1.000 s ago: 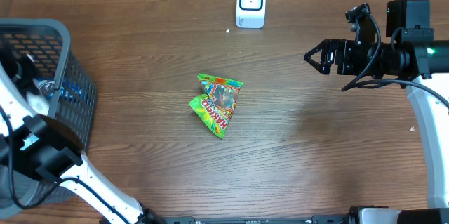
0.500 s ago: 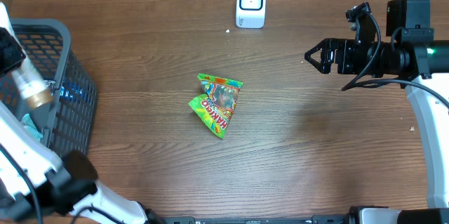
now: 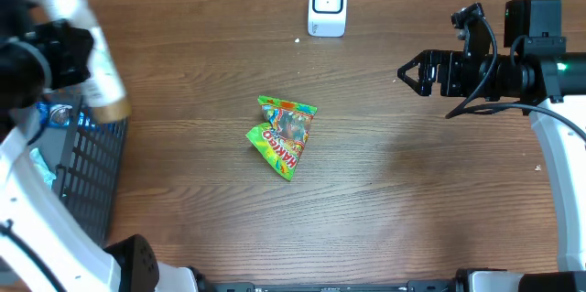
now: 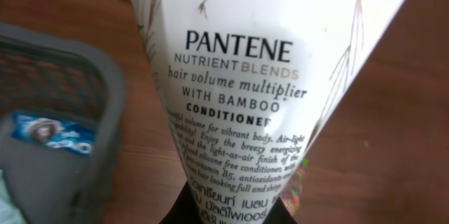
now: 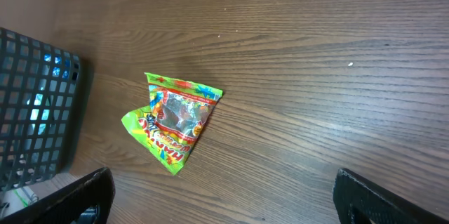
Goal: Scan the item barcode
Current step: 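Place the Pantene bottle on the table beside the candy bag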
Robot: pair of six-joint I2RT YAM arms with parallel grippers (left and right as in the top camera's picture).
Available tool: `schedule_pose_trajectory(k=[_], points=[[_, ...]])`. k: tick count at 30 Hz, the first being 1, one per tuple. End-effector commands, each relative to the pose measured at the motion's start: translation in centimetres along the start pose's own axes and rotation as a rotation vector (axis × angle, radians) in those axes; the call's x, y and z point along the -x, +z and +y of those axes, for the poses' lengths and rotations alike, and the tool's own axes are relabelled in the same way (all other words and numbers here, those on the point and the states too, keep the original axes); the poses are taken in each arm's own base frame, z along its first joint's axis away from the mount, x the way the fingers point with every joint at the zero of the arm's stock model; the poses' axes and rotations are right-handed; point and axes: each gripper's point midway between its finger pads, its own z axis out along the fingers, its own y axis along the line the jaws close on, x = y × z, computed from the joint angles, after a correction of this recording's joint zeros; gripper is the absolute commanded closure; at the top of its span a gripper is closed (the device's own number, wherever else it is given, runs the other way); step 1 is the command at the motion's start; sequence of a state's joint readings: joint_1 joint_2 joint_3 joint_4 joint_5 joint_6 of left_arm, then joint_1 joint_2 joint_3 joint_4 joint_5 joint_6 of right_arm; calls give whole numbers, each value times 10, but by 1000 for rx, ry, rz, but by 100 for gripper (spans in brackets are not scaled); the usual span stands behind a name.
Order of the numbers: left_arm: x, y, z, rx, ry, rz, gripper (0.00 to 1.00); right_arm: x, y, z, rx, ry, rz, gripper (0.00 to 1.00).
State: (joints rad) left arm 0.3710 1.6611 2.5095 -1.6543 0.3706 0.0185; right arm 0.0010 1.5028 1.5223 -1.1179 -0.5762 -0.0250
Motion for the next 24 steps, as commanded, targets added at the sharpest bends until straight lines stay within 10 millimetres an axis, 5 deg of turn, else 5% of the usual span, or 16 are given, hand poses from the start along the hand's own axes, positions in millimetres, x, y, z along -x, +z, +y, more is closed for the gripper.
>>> schedule_pose_trajectory(k=[1,10,18,24], points=[[-16,38,-13,-5,56,121,96,6,-4,6,6,-16,-21,0],[-98,150,2,203,0,540,96,6,-4,6,6,-15,-21,0],[-173,254,-10,169,49,783,96,6,-4,5,5,-16,-20,0],[-210,303,-22,167,88,872,96,5,-4,5,5,-12,-15,0]])
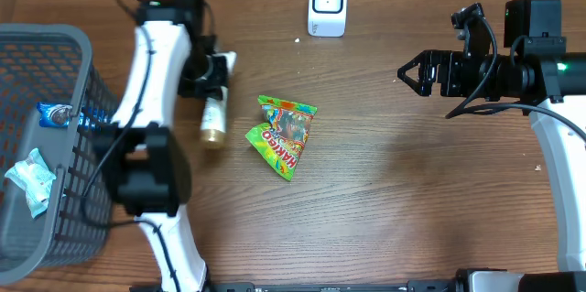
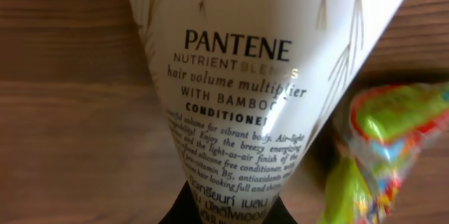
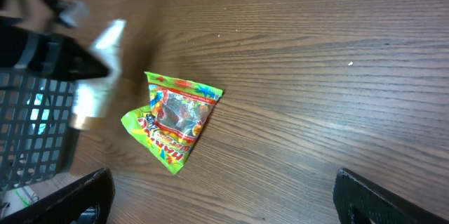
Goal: Scan the item barcode
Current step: 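Place the Pantene bottle on the table beside the candy bag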
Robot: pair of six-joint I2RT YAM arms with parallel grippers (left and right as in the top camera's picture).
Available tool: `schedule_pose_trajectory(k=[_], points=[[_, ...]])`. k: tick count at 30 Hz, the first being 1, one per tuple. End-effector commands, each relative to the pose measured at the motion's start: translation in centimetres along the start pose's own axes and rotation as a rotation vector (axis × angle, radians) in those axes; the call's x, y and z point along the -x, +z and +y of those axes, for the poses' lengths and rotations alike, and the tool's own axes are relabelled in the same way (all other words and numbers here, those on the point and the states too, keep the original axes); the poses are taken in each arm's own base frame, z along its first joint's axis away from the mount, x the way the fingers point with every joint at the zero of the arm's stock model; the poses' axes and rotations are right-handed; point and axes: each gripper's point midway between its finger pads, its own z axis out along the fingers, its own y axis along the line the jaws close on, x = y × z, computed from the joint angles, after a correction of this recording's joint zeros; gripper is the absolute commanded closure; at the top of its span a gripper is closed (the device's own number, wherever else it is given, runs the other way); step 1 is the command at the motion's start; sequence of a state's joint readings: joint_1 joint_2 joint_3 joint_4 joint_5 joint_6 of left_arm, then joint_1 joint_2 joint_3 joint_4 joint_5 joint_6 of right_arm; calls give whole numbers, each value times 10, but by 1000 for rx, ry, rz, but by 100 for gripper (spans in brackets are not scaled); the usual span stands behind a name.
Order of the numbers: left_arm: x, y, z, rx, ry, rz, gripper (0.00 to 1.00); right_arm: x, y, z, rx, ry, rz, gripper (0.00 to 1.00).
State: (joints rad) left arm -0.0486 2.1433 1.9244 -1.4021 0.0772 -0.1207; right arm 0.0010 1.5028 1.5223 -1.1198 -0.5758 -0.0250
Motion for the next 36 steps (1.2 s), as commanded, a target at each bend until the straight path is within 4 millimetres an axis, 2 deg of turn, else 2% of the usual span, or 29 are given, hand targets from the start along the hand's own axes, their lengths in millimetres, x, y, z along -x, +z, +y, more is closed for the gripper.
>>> schedule_pose_trajectory(k=[1,4,5,6,7,9,10,15,19,23,27,29,31,32,36], points=[[6,17,-15,2,12,12,96,5,-4,5,5,-13,-17,0],[11,28,-23,8,37,7,87,5,-4,5,5,-13,-17,0],[13,28,-26,8,43,1,82,5,-4,5,5,-13,-16,0],[14,29,-28,11,49,-3,73,4,-4,5,5,-12,-14,0],[14,29,-29,11,52,-6,57,4,-4,5,5,-11,-13,0],[14,29,-30,13,56,-6,11,4,-4,5,5,-10,-12,0],[14,29,-30,13,61,-6,0,4,-4,5,5,-10,-11,0],[13,23,-29,14,60,-6,0,4,-4,5,5,-16,-14,0],[19,-31,-24,45,56,-82,0,4,-4,5,5,-16,-14,0],[24,-110,-19,65,50,-251,0,4,-4,5,5,-16,-15,0],[13,-187,-9,46,22,-435,0,4,-4,5,5,-16,-14,0],[3,-214,-3,14,5,-497,0,4,-4,5,5,-16,-15,0],[-8,-239,12,36,25,-562,0,5,-4,5,5,-17,-16,0],[-15,-253,28,51,16,-598,0,5,-4,5,5,-18,-17,0],[-34,-280,74,62,-153,-672,0,3,-4,5,5,-13,-11,0]])
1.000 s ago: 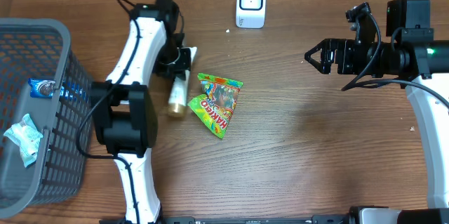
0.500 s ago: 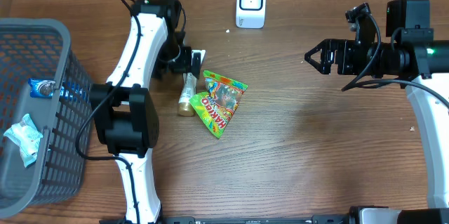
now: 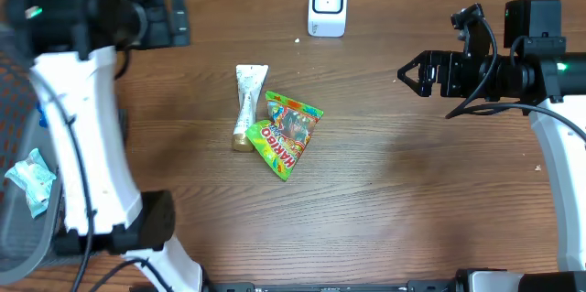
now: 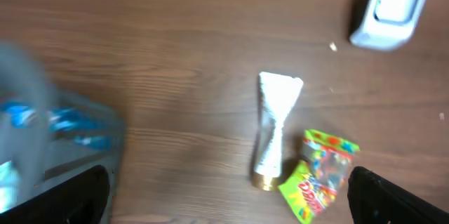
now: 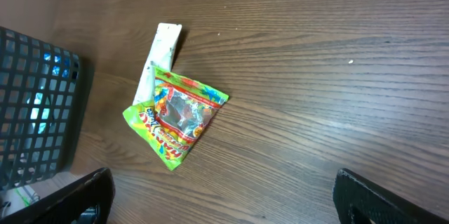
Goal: Scan the item barcode
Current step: 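Place the Pantene bottle on the table beside the candy bag, then reach the left gripper into the basket and grasp the Oreo pack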
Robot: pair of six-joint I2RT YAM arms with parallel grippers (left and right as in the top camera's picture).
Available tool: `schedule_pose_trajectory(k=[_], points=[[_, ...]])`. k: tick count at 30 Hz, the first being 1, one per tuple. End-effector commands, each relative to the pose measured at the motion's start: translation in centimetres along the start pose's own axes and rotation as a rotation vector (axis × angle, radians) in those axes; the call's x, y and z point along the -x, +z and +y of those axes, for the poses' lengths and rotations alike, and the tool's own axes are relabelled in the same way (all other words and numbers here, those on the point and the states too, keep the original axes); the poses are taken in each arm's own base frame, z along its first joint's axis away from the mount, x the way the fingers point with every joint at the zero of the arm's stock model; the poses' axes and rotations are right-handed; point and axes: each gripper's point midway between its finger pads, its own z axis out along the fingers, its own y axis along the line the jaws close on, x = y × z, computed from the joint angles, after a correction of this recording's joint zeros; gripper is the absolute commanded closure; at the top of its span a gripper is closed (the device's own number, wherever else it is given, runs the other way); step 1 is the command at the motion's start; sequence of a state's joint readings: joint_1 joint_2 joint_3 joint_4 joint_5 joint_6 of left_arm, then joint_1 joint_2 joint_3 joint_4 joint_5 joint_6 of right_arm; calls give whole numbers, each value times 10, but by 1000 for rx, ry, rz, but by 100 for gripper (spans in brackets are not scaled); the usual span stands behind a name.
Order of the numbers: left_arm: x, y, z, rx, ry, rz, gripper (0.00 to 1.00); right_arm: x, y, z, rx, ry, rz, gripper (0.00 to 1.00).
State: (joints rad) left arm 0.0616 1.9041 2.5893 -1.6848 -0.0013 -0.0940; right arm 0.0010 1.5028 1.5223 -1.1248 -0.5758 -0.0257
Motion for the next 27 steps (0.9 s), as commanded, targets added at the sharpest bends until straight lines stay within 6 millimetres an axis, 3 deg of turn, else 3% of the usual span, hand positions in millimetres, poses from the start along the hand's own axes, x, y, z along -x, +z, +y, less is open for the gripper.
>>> schedule_pose_trajectory(k=[1,4,7,12,18,23,27], points=[[1,-24,50,72,-139,-57,1,4,-4,5,5,-13,-12,0],[-4,-40,95,140,-291,-91,8,3,-4,5,5,-12,-10,0],[-12,-45,135,204,-389,-91,7,4,-4,5,5,-13,-12,0],[-47,-28,195,293,-578,17,4,4,-4,5,5,-13,-11,0],[-91,27,232,319,-700,186,9,4,-4,5,5,-14,-13,0],[-111,87,243,320,-796,220,12,4,-4,5,5,-14,-13,0],[-118,121,252,336,-896,182,12,2,-4,5,5,-9,-6,0]])
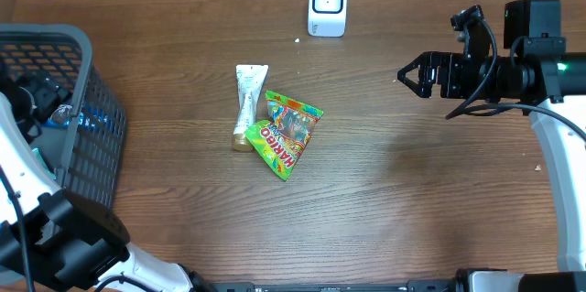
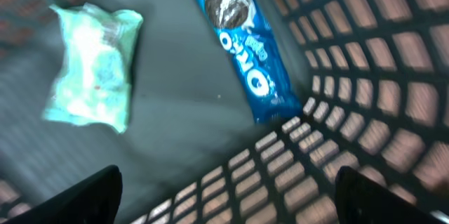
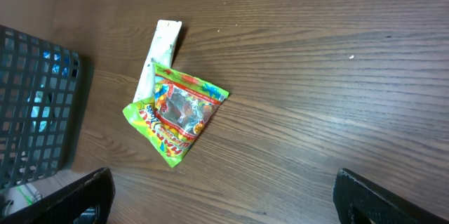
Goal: Scan the item barcode
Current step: 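Reach the left gripper into the basket and grasp the Oreo pack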
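Observation:
My left gripper (image 2: 224,206) is open over the inside of the dark mesh basket (image 1: 87,159). Below it lie a blue Oreo pack (image 2: 245,48) and a mint-green packet (image 2: 91,66). On the table a white Pantene tube (image 1: 247,104) lies lengthwise, touching a green Haribo bag (image 1: 286,132). The white barcode scanner (image 1: 328,4) stands at the table's far edge. My right gripper (image 1: 410,74) hangs open above the right side of the table, and its wrist view shows the tube (image 3: 158,59) and bag (image 3: 179,115) far off.
The basket (image 3: 35,104) takes up the table's left edge. Bare wood lies between the bag and the right arm. A small white speck (image 1: 298,40) sits near the scanner.
My left gripper, then open high over the table's back left with the tube in its view, is now over the basket's inside. Tube, bag and right arm have not moved.
At first my left gripper held the Pantene tube above the basket's edge. Then it held the tube low beside the Haribo bag. Later the tube lay on the table against the slightly shifted bag, the gripper open and away. Now that gripper is over the basket.

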Robot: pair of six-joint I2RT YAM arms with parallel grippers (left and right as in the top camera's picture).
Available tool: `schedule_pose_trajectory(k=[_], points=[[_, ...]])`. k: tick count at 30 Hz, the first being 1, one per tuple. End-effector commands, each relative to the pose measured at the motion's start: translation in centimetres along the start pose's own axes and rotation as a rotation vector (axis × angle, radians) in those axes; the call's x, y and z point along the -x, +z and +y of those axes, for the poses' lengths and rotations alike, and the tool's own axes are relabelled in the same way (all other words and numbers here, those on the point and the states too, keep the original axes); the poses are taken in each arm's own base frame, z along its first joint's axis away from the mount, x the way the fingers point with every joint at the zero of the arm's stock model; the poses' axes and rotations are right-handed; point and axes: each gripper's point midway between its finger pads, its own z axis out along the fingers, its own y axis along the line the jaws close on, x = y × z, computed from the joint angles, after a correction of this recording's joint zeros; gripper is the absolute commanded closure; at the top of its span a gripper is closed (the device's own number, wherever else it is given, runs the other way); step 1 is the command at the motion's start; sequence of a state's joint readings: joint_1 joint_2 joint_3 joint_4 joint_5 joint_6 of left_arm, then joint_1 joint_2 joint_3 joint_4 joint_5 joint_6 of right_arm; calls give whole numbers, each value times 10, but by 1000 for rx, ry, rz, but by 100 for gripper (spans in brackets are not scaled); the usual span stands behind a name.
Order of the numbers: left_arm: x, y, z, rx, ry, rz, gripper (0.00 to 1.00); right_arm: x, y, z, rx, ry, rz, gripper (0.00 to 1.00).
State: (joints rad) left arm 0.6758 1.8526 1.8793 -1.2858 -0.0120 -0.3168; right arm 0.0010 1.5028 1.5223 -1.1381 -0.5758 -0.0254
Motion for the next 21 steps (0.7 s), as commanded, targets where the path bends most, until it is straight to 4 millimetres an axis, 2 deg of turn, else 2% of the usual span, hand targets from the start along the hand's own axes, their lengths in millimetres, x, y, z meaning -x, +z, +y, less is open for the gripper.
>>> schedule_pose_trajectory(k=[1,9,16,21], points=[[-2,29,-1,-6,-149,-9,12,5,-4,5,5,-16,-16,0],[6,94,-8,-74,-255,-112,14,4,-4,5,6,-14,-14,0],[-13,151,-19,-97,-220,-130,12,0,-4,5,5,-4,1,0],[-29,179,-28,-92,-194,-98,11,-2,-4,5,4,6,9,0]])
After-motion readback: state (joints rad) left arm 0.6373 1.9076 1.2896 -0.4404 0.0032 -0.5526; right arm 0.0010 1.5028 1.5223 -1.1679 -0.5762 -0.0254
